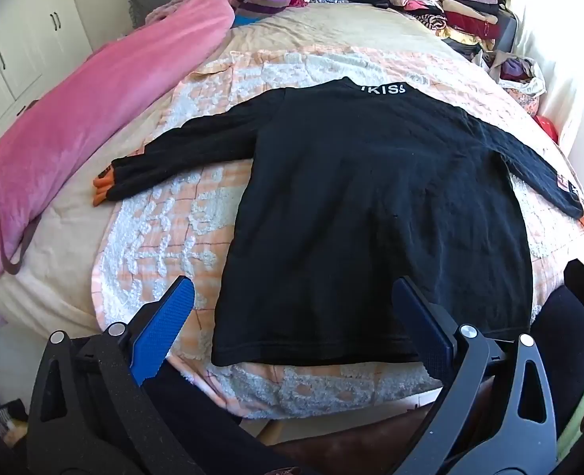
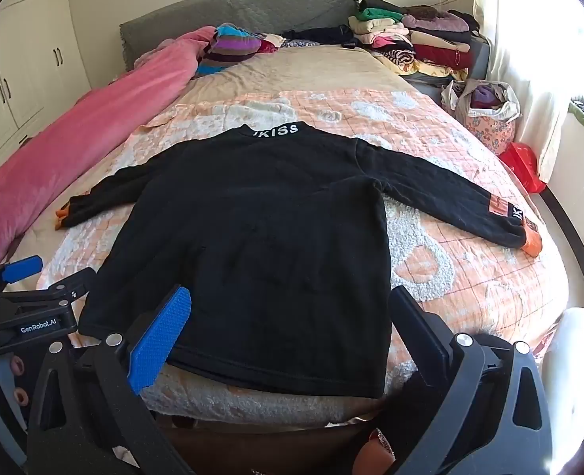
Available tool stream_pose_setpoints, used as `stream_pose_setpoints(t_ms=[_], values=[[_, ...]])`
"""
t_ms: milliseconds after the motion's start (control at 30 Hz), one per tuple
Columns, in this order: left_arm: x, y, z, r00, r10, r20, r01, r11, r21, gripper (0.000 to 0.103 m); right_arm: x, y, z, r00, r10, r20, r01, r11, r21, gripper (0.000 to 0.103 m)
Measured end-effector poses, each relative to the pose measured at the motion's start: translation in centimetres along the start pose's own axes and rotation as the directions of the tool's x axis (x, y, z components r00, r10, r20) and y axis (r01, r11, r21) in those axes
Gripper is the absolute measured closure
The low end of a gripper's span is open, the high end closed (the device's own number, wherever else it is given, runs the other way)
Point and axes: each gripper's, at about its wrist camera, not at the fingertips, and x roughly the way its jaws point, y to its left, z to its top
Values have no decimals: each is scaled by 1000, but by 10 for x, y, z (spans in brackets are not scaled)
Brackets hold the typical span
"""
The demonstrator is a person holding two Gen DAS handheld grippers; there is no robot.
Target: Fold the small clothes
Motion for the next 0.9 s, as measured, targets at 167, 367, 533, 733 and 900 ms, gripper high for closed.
stream_pose_setpoints(t_ms=[167,367,533,733,900], values=[[-7,-3,4,1000,10,15,-10,1000,15,9,-1,0,0,1000,-4,2,4,1000,-2,4],[-7,-3,2,1000,5,12,-5,1000,21,9,-1,-2,-1,1000,-4,1,4,1000,1,4],[-6,-5,2,1000,7,15,-7,1000,24,9,-1,-1,-1,1000,-8,2,8,1000,1,4],[-5,-8,0,1000,8,22,-8,1000,29,9,0,0,1,1000,-10,1,10,1000,-1,4],[-5,-8,0,1000,9,22,-9,1000,30,9,0,-3,-3,1000,-13,0,13,1000,-1,4]])
